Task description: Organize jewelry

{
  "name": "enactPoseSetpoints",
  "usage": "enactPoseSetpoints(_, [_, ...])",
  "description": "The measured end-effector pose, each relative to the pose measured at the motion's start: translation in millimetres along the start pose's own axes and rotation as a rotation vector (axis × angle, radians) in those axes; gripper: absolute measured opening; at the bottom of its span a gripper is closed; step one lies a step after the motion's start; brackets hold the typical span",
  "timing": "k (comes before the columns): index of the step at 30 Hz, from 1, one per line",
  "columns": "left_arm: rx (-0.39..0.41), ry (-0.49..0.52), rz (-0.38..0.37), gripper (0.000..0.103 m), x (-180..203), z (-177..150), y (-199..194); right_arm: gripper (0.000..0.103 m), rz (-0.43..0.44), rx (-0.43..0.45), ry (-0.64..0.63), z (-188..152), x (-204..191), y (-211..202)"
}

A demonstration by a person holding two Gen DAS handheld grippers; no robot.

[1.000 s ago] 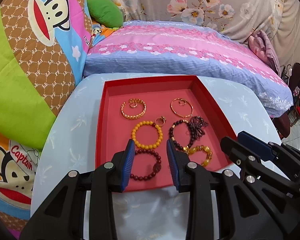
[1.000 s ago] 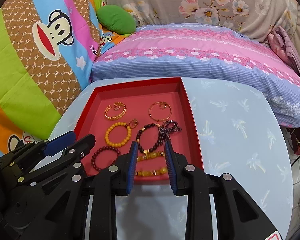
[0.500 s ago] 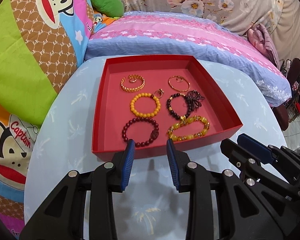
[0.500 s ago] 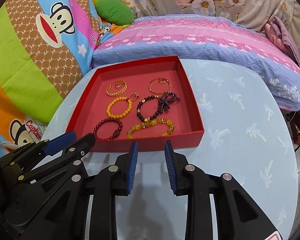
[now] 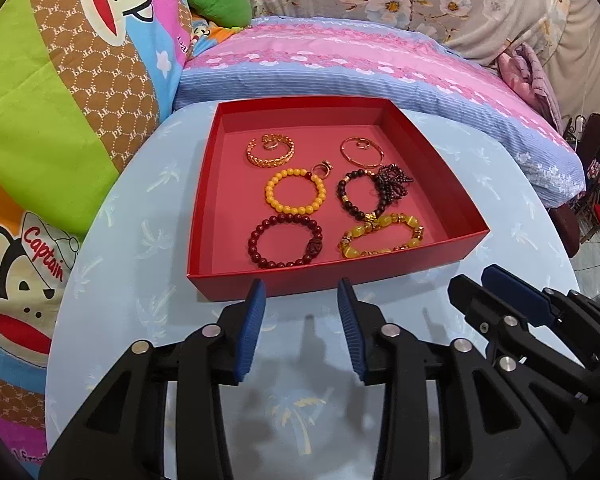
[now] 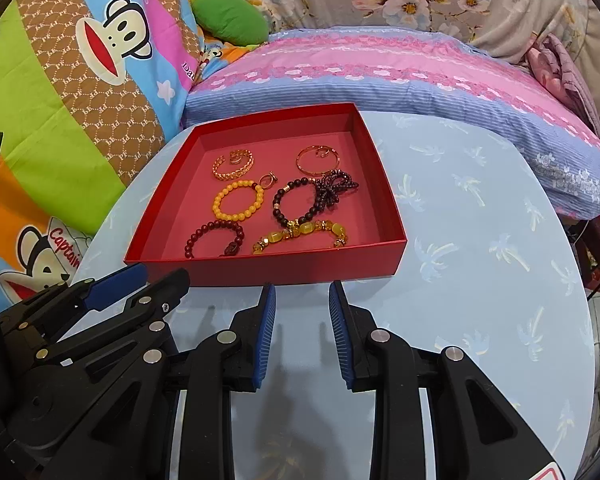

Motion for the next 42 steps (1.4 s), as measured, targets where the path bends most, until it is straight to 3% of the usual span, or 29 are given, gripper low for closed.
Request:
enactPoseSetpoints(6, [0.005,-0.008,0.024,0.048,-4,-1,-1,0.035,-0.020,0.019,-0.003,0,2,-3])
enactPoseSetpoints(13, [0.012,-0.019,0.073,0.066,-9,-5,-2,0.051,-0.035,0.033,0.018,-1,10,-4])
enactPoseSetpoints(26, [0.013,-0.034,0.126,0.084,-18,-9,0,0.082,-0.080,0.067,0.036,-1,21,-6])
enactPoseSetpoints(42, [-0.001,-0.029,0.146,0.088,-20,-14,6,0.085,-0.085,0.024,0.040,-6,25,4])
Point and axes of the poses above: each gripper's, at about its wrist camera, not at the fingertips, and y roughly the way its jaws point, x to its right, z to its top, the point moved 3 cm from there along y, roughly the way its jaws point, and after that the axes turned 6 degrees about y, right-handed, at the moved point
